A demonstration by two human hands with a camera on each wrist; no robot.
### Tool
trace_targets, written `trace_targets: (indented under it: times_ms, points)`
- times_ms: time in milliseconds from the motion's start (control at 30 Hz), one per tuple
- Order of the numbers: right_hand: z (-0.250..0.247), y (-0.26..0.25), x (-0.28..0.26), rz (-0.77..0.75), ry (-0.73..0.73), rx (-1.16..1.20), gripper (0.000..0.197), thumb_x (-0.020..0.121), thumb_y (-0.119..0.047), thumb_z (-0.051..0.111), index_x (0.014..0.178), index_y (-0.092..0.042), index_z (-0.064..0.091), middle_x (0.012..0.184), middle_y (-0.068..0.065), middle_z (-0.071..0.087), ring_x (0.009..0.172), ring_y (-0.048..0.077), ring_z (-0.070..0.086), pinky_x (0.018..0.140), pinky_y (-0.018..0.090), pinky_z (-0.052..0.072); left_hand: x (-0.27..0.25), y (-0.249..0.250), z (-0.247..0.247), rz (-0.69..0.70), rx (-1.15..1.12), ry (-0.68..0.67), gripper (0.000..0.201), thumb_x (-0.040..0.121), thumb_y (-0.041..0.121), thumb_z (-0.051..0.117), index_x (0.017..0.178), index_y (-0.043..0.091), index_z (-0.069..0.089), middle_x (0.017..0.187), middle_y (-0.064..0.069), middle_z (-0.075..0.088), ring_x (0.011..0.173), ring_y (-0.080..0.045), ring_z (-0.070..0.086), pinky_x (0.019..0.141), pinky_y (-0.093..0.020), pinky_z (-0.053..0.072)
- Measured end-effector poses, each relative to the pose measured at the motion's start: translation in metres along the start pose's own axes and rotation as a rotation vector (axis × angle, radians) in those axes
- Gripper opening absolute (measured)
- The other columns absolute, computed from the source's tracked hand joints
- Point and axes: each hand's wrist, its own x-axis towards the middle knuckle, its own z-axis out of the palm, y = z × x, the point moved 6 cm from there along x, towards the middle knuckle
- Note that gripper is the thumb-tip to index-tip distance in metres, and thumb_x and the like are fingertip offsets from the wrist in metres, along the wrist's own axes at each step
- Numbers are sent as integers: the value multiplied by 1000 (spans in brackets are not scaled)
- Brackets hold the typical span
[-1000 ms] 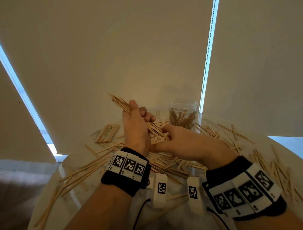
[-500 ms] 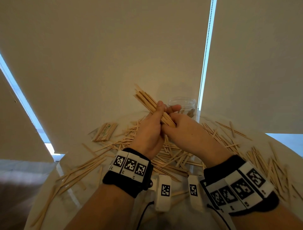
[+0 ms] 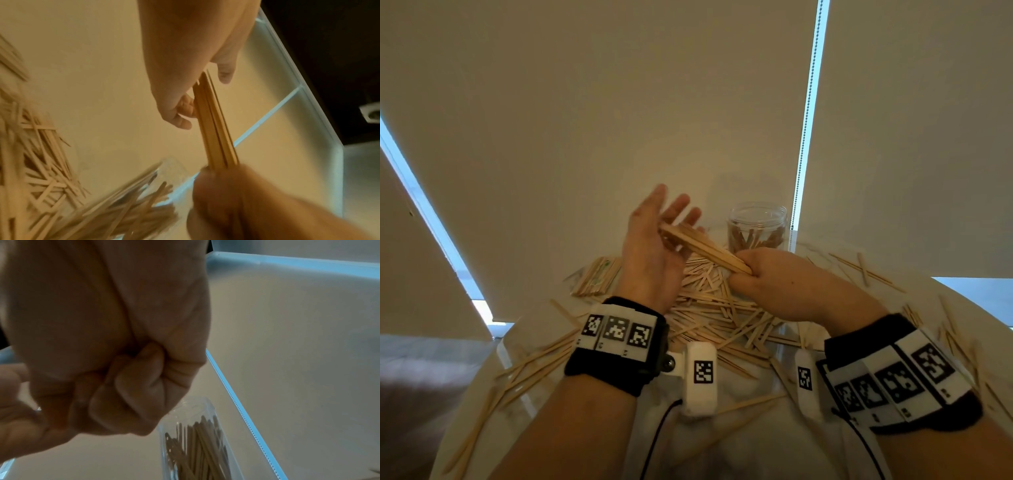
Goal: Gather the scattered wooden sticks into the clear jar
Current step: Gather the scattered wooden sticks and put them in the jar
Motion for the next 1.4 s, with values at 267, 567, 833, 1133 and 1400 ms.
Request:
trace_targets:
  times_ms: [267,567,833,1133,1400]
  points:
    - [-1,-1,5,77,151,-232,26,89,-39,60,66,-31,52,62,-4,57,55,9,56,53,24,42,-8,-19,9,-217,400,-117,47,111,33,37,86,6,65,105,-18,77,91,-26,74,83,-40,60]
    - [2,21,9,213,149,-286,17,81,-40,62,79,-24,67,64,-2,61,59,16,61,57,28,51,-3,-21,2,-50,774,-39,38,87,50,75,112,21,70,120,-13,68,96,-17,68,84,-37,58]
    - [9,11,10,159,68,-281,19,82,-36,66,99,-26,67,78,-4,62,67,13,59,57,25,44,-8,-39,-1,-104,825,-93,35,88,33,79,64,10,69,62,-11,68,46,-18,62,38,-20,36]
    - [-7,2,9,51,257,-375,40,82,-66,58,96,-29,57,82,-6,62,78,17,62,72,37,56,1,-30,-25,-113,521,178,27,90,24,78,75,3,70,58,-3,68,46,-11,62,42,-17,49]
    - [-28,9,1,71,428,-352,67,91,-76,26,73,-26,67,54,-5,54,52,8,54,53,26,43,-6,-51,-8,-258,381,98,33,97,30,69,107,-1,68,77,-8,72,59,-14,70,48,-21,55]
